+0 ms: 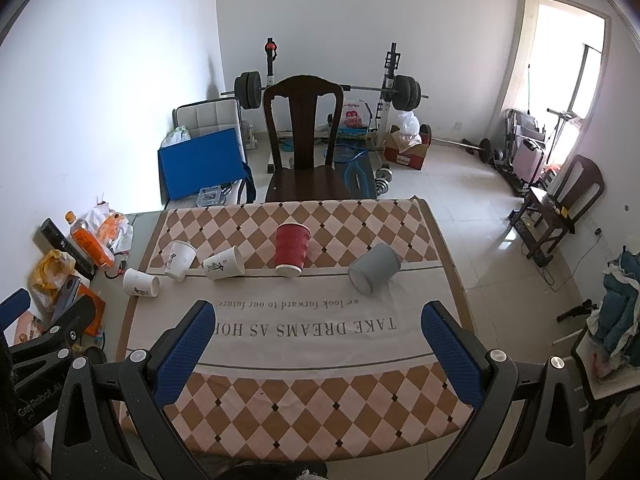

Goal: Flip cup upright
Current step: 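Move the left tool toward the white printed paper cup and grasp it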

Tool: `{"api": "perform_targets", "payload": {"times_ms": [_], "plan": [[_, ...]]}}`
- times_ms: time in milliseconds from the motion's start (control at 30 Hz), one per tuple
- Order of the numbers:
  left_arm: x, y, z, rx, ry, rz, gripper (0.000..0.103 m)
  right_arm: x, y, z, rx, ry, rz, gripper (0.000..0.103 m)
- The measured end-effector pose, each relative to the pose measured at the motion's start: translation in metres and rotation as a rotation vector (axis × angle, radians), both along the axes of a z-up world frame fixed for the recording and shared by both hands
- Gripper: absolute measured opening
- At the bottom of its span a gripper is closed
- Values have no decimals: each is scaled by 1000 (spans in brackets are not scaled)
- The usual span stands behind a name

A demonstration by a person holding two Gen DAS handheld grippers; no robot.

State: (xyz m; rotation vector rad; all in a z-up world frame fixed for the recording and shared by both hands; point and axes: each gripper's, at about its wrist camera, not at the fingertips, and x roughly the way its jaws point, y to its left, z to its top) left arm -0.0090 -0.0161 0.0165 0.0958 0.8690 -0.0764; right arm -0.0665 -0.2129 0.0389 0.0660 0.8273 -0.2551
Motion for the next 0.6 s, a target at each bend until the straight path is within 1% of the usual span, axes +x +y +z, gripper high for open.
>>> {"api": "perform_targets", "payload": {"times_ms": [167, 267, 400, 433, 600], "plan": [[15, -3, -17, 14, 27, 26, 103, 19, -13, -17, 19, 39, 5, 103], [27, -9, -37, 52, 46, 53, 103, 37, -24, -41, 30, 87, 7, 103], [50, -10, -72, 86, 107, 79, 103, 69, -34, -88, 43, 187, 23, 103], [58, -10, -85, 104, 122, 87, 103, 74, -36, -100, 42, 207, 26, 103], [94, -7, -140, 180, 207, 74, 103, 116, -36, -178, 41, 350, 36, 103]]}}
